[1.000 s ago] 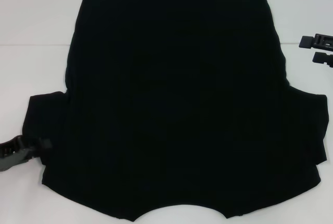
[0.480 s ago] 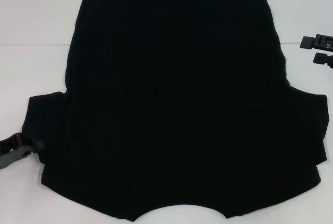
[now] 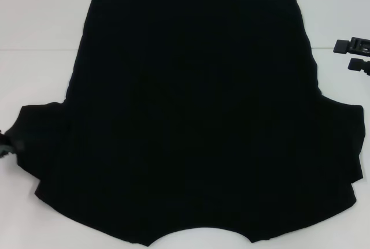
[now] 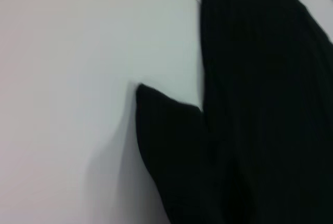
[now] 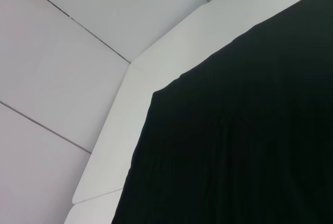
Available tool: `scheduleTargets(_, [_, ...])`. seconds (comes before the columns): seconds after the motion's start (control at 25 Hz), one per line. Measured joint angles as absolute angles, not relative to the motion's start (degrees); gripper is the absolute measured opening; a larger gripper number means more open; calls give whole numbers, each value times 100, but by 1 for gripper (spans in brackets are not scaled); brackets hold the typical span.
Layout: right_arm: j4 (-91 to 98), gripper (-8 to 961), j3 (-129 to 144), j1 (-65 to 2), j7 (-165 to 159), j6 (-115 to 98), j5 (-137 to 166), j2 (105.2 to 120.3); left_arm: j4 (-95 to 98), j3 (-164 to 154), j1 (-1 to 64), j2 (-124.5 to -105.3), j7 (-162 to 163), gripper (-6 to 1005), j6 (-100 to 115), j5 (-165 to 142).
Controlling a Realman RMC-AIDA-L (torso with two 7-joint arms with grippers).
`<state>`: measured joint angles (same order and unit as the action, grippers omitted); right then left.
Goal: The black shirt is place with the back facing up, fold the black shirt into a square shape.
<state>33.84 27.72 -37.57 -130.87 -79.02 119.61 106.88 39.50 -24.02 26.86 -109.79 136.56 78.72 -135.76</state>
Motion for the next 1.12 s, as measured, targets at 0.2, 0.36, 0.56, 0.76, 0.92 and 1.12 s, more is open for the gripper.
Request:
scheduleTargets(0.2, [3384,916,2783,-3762,-13087,-7899,11962,10688,4168,-2391,2867,-10837,13854,14,7875,-13954])
scheduleTargets(0.36, [3384,916,2781,-3762,-13087,-7898,11962,10688,4296,-2405,3018,-10777,13929,23,7890,-14216])
scheduleTargets(0.56, [3385,916,2783,-3760,-13087,-7900,11962,10688,4511,-2410,3244,-10758,14031,34,7912,-14679])
scheduleTargets(0.76, [3392,916,2799,-3754,-13087,-7902,11962,10688,4962,-2727,3448,-10713,14045,45,8159,-15069])
scheduleTargets(0.92, [3384,916,2802,-3760,-13087,-7902,11962,10688,5685,-3478,3476,-10855,14034,54,8359,-15182])
scheduleTargets(1.12, [3359,915,2804,-3742,-13087,-7902,11962,10688,6281,-3955,3541,-11109,14005,65,8614,-15259])
